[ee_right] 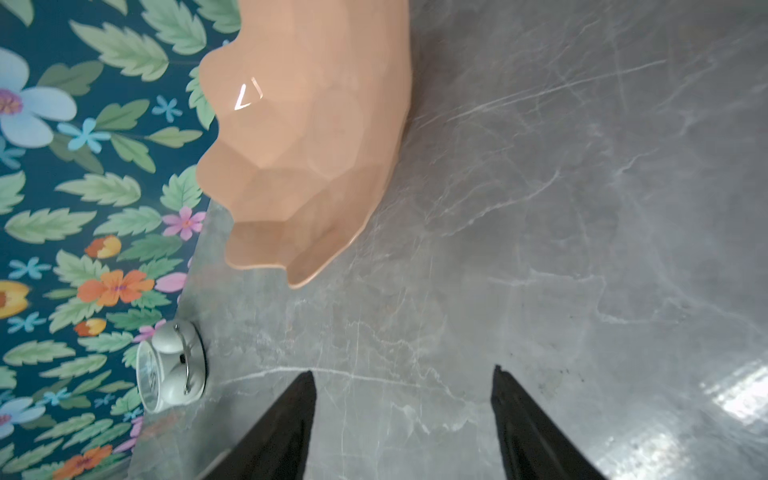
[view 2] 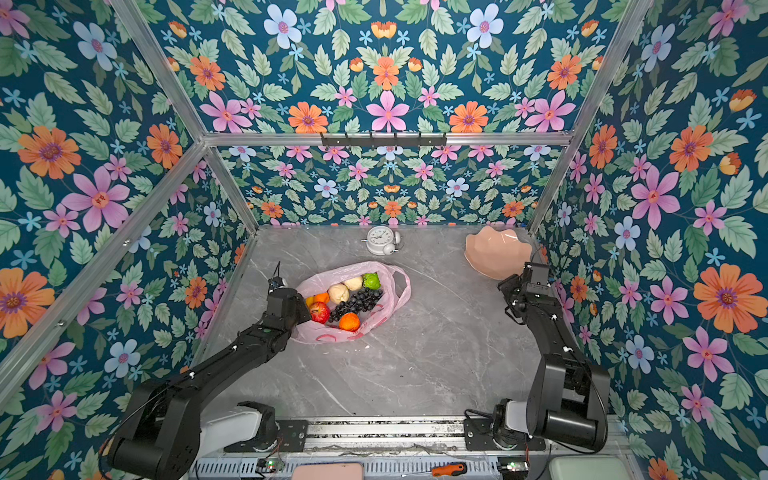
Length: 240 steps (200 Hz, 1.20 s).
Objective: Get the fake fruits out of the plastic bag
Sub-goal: 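Hold the bag rim with left gripper while right gripper grasps the peach bowl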
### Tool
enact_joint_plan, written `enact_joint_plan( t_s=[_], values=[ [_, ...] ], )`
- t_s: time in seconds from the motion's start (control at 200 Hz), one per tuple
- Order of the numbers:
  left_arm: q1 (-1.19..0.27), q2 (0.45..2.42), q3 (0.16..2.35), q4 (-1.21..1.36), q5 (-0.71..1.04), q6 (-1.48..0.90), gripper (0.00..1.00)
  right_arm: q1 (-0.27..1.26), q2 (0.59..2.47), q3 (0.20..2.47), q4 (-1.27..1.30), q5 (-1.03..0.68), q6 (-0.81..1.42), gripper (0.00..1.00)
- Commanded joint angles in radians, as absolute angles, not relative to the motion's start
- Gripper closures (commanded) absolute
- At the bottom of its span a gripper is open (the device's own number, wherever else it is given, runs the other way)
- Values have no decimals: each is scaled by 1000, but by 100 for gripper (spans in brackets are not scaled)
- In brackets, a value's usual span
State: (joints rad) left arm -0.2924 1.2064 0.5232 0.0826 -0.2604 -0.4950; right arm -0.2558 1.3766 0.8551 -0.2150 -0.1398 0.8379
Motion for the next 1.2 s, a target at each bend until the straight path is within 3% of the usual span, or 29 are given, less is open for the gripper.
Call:
enact_joint_plan(
  t_s=[0.0,0.24,0.625,1.195],
  values=[
    [-291,1210,526,103,-253,-497,100,-262,1432,890,-128,-166,866,33],
    [-291,1212,526,103,-254,-494,100,-287,1592,965,-74,-183,913,38],
    [-290,1226,526,107,-262,-491,100,-303,1794,1090,-54,-227,939,56],
    [-291,1259,535,117,-242,-491,100,-336,1878,1129,-32,-303,983,80]
  ],
)
